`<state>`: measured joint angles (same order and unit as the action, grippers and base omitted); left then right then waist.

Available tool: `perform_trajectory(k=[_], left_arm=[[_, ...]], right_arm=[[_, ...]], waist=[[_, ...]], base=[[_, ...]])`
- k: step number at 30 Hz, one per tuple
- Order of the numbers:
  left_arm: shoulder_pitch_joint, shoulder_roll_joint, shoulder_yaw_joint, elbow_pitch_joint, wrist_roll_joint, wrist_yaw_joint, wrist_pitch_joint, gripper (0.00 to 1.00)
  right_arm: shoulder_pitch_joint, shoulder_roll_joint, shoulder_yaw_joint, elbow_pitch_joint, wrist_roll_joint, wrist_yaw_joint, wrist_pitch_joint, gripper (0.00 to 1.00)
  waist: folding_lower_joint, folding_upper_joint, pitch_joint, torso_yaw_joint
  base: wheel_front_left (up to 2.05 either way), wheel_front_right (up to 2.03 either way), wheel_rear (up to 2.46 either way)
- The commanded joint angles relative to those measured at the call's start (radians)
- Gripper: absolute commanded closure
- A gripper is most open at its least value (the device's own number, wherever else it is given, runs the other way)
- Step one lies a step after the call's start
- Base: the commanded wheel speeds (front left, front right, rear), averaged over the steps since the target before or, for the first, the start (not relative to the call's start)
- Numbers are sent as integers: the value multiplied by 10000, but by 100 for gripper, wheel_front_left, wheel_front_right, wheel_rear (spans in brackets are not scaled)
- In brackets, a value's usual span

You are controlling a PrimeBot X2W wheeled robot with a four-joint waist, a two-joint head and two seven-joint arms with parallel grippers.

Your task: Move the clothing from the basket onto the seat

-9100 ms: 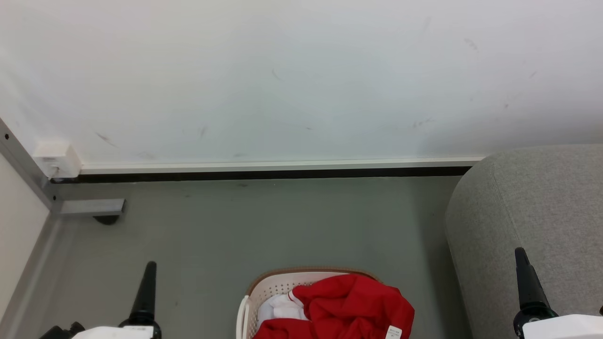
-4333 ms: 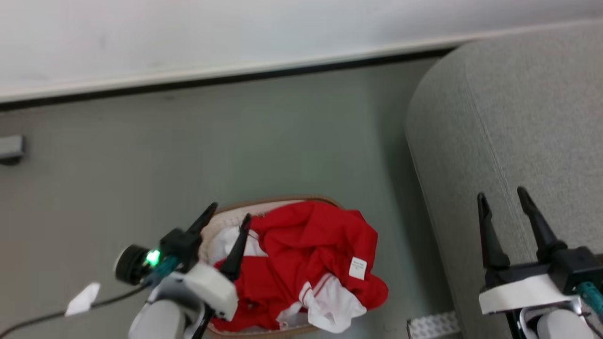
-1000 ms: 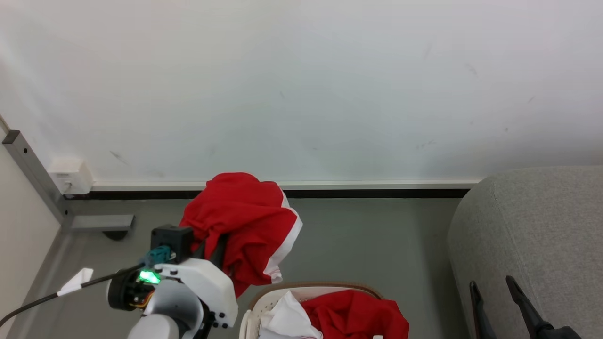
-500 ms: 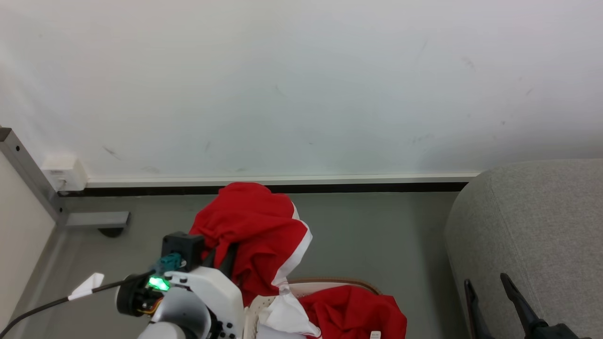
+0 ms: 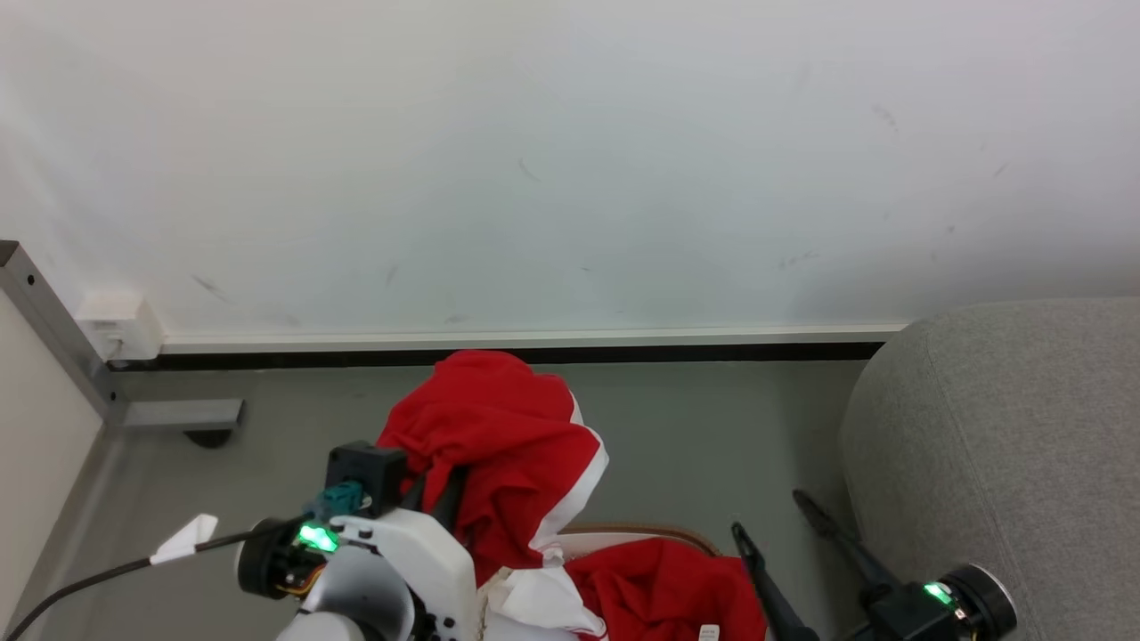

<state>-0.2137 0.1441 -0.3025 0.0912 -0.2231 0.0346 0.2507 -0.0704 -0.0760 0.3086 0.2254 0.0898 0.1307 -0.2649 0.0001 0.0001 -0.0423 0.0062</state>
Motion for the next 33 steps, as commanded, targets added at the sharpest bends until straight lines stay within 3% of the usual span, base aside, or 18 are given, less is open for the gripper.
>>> perform_trajectory(k=[1,7,13,32,33], left_arm=[[-13,37,-32,-55,-174,-34,28,100],[-42,-5,-258,-165,-183,-111,95,100],[3,-68,-573,-267,-116,-221,176,100],[142,-350,-1696,-915,-277,-693,579,100],[143,-368,-1727,-923,-308,-694,604,100]], right_arm=[[-469,-391,715,131,337,0,8,0],[-1965,-1307,2892,585,1435,0,8,0],[-3265,-1708,4441,1061,2445,-5,8,0],[-5818,-1117,8156,3718,4719,-9,8,0],[-5858,-1039,8309,3839,4954,-9,8,43]], waist=[[-1,-1,-4,10],[-1,-1,-38,101],[-1,-1,-100,252],[-1,-1,-190,709],[-1,-1,-206,743]], base=[[0,0,0],[0,0,0],[0,0,0],[0,0,0],[0,0,0]])
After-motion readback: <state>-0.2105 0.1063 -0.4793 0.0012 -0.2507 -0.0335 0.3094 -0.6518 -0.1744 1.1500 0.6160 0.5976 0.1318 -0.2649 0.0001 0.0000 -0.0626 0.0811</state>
